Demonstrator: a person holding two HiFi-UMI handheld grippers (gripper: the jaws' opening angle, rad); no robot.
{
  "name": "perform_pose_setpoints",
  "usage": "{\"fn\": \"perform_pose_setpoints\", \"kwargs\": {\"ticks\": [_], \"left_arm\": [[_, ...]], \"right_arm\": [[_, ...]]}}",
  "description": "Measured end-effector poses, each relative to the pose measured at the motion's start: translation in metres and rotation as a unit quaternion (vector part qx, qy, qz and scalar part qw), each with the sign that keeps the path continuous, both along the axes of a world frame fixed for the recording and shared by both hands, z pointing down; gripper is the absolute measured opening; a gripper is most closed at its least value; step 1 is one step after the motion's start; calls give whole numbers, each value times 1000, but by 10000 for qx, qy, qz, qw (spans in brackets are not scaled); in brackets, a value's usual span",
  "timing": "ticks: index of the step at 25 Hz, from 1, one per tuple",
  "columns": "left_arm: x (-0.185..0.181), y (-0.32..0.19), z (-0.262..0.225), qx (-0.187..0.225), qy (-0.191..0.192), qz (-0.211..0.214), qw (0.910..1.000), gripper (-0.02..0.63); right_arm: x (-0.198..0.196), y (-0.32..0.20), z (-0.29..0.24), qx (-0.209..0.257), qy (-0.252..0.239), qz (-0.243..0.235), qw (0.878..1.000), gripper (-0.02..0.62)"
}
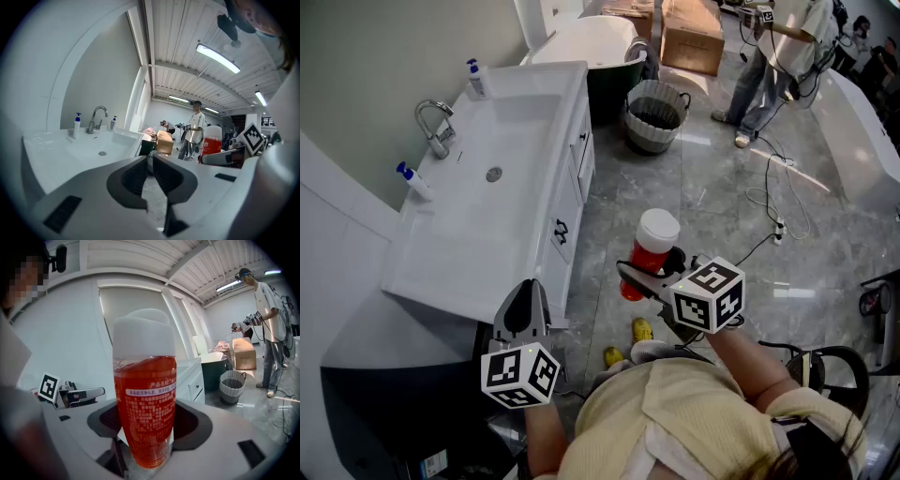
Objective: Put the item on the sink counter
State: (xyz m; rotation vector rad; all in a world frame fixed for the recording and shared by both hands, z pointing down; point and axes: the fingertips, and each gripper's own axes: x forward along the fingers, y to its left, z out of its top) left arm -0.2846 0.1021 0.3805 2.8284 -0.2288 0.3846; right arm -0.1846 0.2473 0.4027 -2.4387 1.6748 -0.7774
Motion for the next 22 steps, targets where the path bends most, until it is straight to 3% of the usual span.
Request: {"fn": "perform_pose_setpoints", "kwargs": {"ticks": [22], "left_arm": [[19, 17, 4, -91, -32, 96, 9999, 71]], "right_arm": [[17, -3, 3, -37, -75, -151, 9999, 299]]}}
